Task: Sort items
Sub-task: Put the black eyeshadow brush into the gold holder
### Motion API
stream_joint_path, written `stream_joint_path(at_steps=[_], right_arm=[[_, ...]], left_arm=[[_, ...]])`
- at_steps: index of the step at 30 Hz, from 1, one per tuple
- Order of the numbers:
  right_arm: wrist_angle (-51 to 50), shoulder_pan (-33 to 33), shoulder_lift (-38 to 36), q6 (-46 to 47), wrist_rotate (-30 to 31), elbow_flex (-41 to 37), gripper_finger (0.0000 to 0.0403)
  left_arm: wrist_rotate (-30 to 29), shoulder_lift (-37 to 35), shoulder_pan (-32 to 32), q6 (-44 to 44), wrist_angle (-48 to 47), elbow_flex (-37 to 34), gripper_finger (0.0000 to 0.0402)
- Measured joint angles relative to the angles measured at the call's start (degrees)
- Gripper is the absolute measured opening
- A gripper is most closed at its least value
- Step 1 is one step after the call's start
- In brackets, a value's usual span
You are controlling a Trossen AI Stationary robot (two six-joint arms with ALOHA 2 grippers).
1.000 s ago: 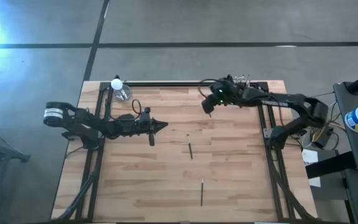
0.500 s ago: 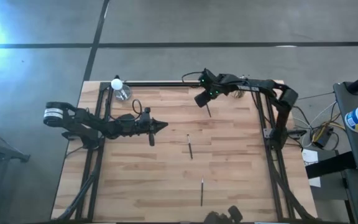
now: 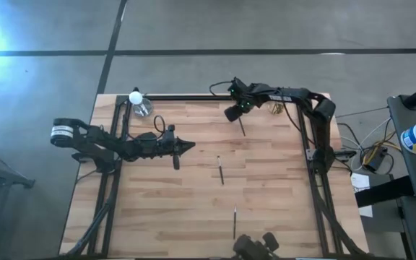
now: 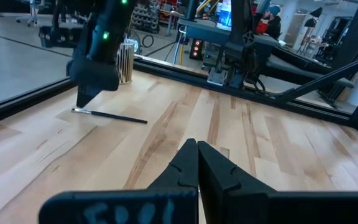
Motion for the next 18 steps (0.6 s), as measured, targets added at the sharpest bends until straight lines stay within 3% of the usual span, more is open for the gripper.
stream_joint_path(at_steps=[8, 18], right_arm=[[3.0, -0.1, 1.5, 0.4, 0.2, 0.0, 0.0113], [3.2, -0.1, 3.5, 0.4, 0.2, 0.1, 0.0058]], left_arm=[[0.0, 0.0, 0.0, 0.0, -0.1, 0.0, 0.0], [0.1, 0.0, 0.0, 0.0, -0.1, 0.0, 0.0]])
